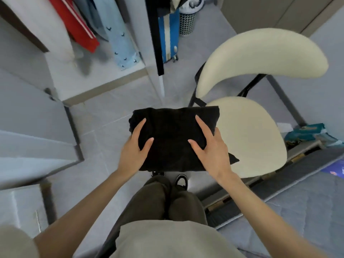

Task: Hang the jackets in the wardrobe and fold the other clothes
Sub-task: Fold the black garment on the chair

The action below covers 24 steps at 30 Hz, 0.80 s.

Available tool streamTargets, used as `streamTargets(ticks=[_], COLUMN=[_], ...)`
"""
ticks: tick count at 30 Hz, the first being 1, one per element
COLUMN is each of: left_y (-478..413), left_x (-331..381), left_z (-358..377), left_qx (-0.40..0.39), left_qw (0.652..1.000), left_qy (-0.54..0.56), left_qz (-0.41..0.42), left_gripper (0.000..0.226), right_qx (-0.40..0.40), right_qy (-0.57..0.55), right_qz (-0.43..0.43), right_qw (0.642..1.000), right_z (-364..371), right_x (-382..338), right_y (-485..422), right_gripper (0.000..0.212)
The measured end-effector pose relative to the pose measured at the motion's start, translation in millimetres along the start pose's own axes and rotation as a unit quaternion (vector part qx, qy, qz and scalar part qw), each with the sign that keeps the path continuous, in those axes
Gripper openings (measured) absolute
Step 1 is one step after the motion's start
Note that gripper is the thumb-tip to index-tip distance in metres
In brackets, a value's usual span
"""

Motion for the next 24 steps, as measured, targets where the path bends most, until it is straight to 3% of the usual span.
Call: streamTargets(ticks=[11, 18, 24], left_y=[24, -21, -78], left_x=[-63, -113, -127], left_z=[-186, -326, -466], left_qx=[0.187, 0.253, 0.280], left_qw=[0.976, 0.963, 0.958], left_qy=[0.051, 0.035, 0.066], left_qz=[-0.097, -0.083, 0.013], left_gripper=[0.060, 0.057, 0.055], right_qx=[-0.080, -0.061, -0.023], right_qy=[-0.041, -0.091, -0.157], right_qz=[-0.173, -0.231, -0.276], right_qw=[0.981, 0.967, 0.948], right_z=[68, 109, 114], right_x=[-180, -323, -447], right_y=[-56, -109, -152], right_gripper=[0.068, 0.067, 0.066])
Point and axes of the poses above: each hand's wrist, its own y-axis away from the middle knuckle, its own z-axis out of the palm, x = y × z, the point moved 2 cm from there along -y, towards the middle knuckle, and after that the axes turned 15 degrees about -y, right-handed, at the moved point
